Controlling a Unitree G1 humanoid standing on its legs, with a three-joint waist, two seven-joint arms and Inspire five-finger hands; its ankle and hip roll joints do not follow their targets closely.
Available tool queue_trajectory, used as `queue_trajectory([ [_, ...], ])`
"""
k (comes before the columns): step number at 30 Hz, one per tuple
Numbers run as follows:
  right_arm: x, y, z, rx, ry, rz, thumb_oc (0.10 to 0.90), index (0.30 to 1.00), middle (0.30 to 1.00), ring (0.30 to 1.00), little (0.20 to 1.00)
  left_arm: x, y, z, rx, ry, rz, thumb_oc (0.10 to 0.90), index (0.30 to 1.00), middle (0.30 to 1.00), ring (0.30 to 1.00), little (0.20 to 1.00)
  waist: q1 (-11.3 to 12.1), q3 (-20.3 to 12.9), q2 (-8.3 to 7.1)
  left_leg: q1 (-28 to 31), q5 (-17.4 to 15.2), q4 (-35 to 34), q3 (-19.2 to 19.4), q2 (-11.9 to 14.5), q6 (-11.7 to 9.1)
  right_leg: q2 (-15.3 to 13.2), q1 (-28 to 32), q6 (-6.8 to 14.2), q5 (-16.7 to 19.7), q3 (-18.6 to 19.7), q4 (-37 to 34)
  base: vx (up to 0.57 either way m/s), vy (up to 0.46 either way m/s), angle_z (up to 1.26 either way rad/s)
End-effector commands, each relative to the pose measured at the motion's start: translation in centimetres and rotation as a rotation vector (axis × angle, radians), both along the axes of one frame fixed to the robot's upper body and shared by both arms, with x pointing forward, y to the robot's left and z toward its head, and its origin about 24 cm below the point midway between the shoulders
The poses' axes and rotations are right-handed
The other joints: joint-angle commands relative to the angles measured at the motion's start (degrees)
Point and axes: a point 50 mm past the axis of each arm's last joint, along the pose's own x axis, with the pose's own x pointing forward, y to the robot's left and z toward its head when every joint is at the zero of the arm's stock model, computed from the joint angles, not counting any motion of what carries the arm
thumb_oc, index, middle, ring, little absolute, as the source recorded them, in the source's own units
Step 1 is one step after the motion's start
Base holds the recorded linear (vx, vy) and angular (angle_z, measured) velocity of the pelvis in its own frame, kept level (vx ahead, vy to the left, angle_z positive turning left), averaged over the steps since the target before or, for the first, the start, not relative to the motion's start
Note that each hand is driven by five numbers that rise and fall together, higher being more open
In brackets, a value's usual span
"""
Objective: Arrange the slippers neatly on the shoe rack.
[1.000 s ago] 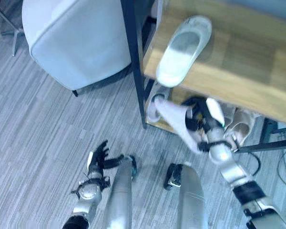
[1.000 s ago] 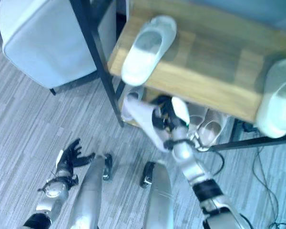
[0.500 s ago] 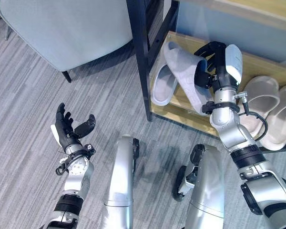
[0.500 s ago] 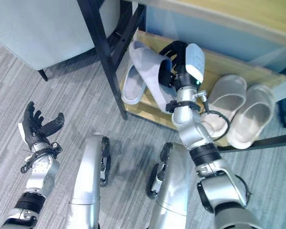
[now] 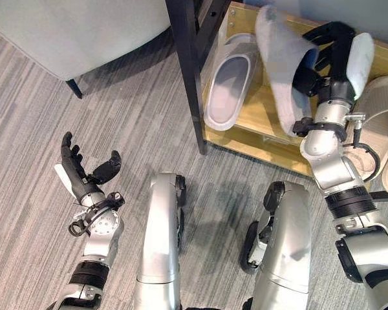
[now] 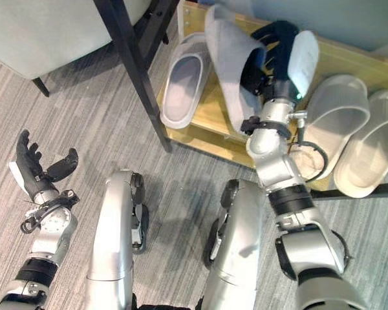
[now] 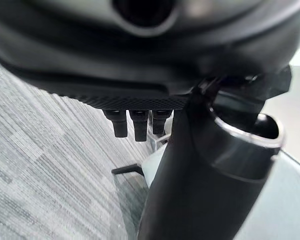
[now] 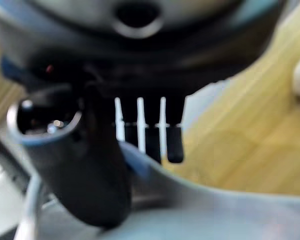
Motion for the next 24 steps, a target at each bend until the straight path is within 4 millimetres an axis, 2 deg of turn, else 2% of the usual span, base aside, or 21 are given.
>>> queue_trajectory([
  [1,-3.1,1.0,9.1,0.003,-0.413,0.033,0.4,0.3,0.3,0.3,0.3,0.0,1.0,3.3,0.077,-0.167,0.026,0.8,0.9,0.9,0.9,0.9,1.8,-1.8,-0.11,2.4,-5.2,2.3,-2.8,-0.6,0.8,0.7,-1.6,-1.6,2.5,1.4,0.3,-0.02,0.022,-0.05],
  [5,-2.9,1.2,9.8,-0.003,-0.405,0.029,0.4,0.3,0.3,0.3,0.3,0.6,0.5,3.1,0.067,-0.146,-0.002,0.8,0.9,0.9,0.9,0.9,1.7,-1.4,-0.28,1.8,-5.4,3.3,-2.9,-0.2,1.0,1.1,-2.8,-1.7,2.6,1.5,0.8,-0.02,0.018,-0.09],
  [8,-1.9,2.1,10.1,0.01,-0.359,0.069,0.4,0.3,0.3,0.3,0.3,1.0,-0.4,2.6,0.062,-0.117,-0.065,0.8,0.9,0.9,0.9,0.9,1.7,-1.4,-0.36,1.6,-5.6,4.0,-3.2,-0.3,1.1,1.2,-3.0,-1.6,2.7,1.5,1.0,-0.01,0.03,-0.08],
  [14,-1.5,2.5,9.9,-0.01,-0.322,0.065,0.4,0.3,0.3,0.3,0.3,1.1,-0.6,2.5,0.06,-0.106,-0.087,0.8,0.9,0.9,0.9,0.9,1.7,-1.4,-0.51,1.3,-5.5,4.4,-3.1,-0.5,1.0,1.3,-3.0,-1.6,2.7,1.6,1.2,0.0,0.005,-0.03],
  [18,-1.0,2.8,8.1,-0.029,-0.263,0.073,0.4,0.3,0.3,0.3,0.3,0.9,-0.1,2.3,0.059,-0.097,-0.065,0.8,0.9,0.9,0.9,0.9,1.0,-1.4,-1.01,1.2,-5.1,4.2,-3.1,-0.6,0.7,1.3,-3.0,-2.1,2.8,1.8,1.2,-0.02,-0.014,0.01],
  [24,-0.8,3.0,6.9,-0.016,-0.234,0.076,0.4,0.3,0.3,0.3,0.3,0.9,-0.2,2.3,0.057,-0.098,-0.059,0.8,0.9,0.9,0.9,0.9,0.8,-1.4,-1.14,1.2,-4.9,4.3,-3.3,-0.9,0.8,1.4,-3.1,-2.3,2.7,1.4,1.2,0.0,0.0,0.0],
])
